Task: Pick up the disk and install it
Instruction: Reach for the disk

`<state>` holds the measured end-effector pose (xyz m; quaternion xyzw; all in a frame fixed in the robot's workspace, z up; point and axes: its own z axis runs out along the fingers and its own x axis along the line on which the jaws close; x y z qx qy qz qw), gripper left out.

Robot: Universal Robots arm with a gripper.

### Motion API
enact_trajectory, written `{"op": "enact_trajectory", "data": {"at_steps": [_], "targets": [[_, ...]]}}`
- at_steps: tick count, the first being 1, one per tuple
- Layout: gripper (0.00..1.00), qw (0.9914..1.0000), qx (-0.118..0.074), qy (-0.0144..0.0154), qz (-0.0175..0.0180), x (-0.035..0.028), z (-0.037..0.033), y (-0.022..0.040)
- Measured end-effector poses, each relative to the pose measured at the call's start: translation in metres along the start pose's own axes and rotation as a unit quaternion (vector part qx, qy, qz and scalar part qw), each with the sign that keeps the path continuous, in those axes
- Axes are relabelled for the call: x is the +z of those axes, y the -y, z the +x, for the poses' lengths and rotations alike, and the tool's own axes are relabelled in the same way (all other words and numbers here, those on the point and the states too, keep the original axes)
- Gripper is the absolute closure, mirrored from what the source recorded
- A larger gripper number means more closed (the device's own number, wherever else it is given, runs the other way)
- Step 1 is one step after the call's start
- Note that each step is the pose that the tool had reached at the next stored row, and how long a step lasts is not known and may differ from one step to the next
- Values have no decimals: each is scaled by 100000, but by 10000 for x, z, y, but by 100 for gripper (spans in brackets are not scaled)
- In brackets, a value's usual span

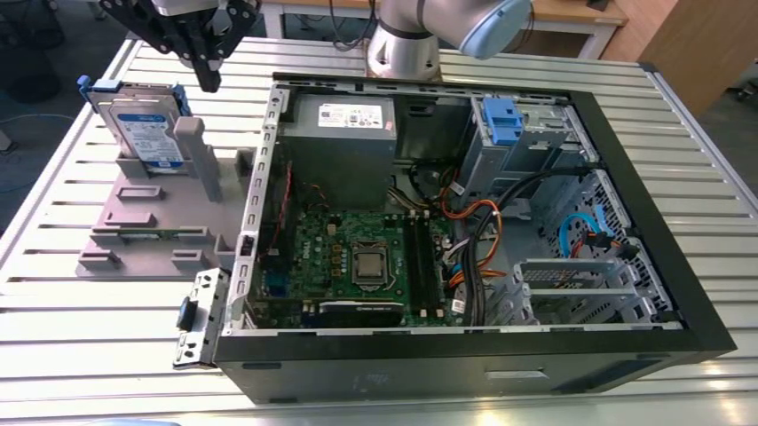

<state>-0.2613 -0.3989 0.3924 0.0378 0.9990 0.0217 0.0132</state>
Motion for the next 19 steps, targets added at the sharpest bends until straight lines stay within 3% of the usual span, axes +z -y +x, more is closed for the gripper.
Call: {"op": "enact_trajectory", "data": {"at_steps": [12,14,19], "targets": [[89,100000,1,0,1,-1,26,2],[89,100000,0,-1,0,-2,70,5],[89,100000,0,0,2,-3,88,7]]}}
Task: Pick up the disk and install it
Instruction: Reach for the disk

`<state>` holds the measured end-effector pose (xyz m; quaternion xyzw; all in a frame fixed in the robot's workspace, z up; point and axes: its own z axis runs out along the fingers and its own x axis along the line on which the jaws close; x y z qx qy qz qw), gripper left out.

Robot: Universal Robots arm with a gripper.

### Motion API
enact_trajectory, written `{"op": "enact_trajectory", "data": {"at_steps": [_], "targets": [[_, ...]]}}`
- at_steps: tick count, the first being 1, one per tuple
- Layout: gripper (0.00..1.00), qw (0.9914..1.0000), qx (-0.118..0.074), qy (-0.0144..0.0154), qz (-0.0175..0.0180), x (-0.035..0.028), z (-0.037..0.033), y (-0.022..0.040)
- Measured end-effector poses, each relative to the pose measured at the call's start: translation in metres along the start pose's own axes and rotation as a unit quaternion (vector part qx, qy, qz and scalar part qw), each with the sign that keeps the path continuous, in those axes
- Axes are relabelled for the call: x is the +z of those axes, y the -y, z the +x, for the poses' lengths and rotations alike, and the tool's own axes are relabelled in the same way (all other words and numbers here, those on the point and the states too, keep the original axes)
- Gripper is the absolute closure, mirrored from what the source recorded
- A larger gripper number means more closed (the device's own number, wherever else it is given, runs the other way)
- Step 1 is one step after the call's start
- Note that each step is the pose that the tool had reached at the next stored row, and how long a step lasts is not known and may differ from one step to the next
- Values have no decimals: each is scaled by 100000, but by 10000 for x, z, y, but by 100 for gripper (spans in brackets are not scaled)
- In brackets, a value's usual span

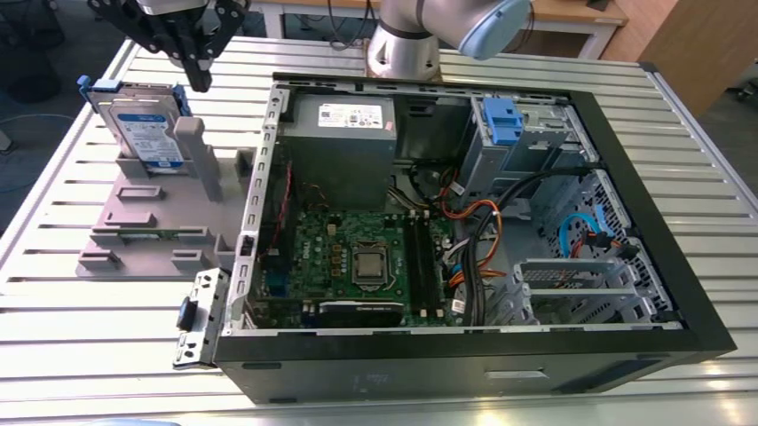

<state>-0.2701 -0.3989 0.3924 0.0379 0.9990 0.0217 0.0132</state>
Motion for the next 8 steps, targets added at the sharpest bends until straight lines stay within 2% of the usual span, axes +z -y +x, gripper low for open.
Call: {"op": "enact_trajectory", "data": {"at_steps": [7,8], "targets": [[89,100000,0,2,-2,-1,27,2],[89,100000,1,-1,0,-5,204,15]]}}
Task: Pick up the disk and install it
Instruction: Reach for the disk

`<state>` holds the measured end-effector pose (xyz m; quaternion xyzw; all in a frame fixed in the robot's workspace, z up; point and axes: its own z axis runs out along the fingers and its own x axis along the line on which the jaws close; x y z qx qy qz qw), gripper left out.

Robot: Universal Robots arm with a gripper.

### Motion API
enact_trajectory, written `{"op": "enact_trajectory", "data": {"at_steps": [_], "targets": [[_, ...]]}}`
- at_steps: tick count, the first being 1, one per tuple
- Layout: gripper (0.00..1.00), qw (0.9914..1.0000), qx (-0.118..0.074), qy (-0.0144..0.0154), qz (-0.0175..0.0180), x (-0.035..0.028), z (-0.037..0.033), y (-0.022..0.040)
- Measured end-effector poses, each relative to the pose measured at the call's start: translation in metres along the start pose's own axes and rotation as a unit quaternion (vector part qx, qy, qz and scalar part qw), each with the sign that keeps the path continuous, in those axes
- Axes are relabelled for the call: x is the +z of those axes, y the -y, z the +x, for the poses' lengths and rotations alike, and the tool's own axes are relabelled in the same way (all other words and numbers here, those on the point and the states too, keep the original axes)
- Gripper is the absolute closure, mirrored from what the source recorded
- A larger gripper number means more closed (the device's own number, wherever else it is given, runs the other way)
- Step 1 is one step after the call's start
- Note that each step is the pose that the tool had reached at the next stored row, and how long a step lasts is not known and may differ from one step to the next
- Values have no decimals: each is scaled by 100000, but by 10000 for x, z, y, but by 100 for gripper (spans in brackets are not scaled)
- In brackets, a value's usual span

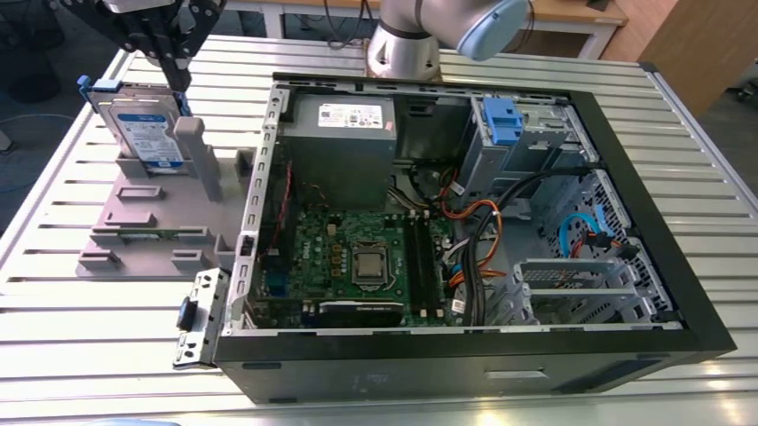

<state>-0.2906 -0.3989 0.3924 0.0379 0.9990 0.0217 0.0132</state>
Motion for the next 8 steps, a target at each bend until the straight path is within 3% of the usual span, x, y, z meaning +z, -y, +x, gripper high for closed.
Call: {"op": "enact_trajectory", "data": {"at_steps": [1,5,7,8], "targets": [[89,100000,1,2,-1,-5,185,14],[89,100000,0,-1,2,-5,191,14],[89,100000,0,2,-2,-7,260,19],[89,100000,0,1,1,-7,261,20]]}}
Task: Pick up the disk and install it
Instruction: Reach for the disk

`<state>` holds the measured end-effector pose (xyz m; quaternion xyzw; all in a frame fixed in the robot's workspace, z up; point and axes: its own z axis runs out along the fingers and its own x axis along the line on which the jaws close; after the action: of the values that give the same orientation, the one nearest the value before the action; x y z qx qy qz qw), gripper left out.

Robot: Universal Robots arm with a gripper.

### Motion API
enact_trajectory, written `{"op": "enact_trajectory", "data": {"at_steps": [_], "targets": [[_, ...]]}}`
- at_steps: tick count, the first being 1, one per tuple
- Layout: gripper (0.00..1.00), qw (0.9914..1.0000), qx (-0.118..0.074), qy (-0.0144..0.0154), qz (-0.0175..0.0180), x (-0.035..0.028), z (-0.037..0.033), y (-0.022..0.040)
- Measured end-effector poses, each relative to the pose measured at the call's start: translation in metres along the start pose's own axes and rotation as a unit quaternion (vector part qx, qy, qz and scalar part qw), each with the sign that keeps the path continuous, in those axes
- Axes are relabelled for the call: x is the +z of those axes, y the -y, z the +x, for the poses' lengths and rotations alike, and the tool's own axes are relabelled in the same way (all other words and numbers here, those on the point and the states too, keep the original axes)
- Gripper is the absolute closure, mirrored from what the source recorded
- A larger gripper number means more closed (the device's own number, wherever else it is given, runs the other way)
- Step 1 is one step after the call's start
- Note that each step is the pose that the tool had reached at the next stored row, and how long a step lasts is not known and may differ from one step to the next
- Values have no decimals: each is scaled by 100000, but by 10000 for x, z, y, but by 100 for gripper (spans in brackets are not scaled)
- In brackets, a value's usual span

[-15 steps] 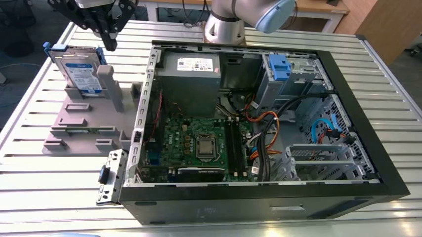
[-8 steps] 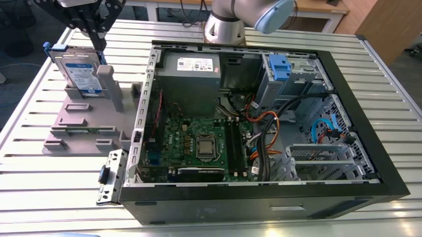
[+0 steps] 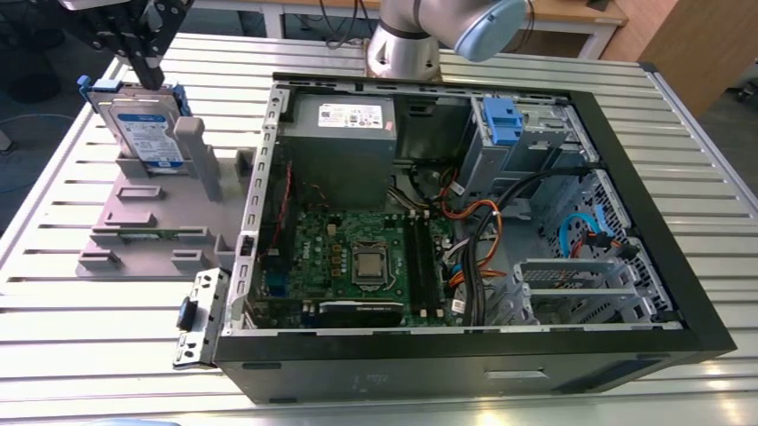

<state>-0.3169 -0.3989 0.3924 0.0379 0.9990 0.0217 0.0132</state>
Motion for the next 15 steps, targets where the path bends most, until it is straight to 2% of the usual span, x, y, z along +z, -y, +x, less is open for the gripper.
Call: {"op": "enact_trajectory", "data": {"at_steps": [15], "targets": [[89,100000,0,-2,2,-1,43,3]]}}
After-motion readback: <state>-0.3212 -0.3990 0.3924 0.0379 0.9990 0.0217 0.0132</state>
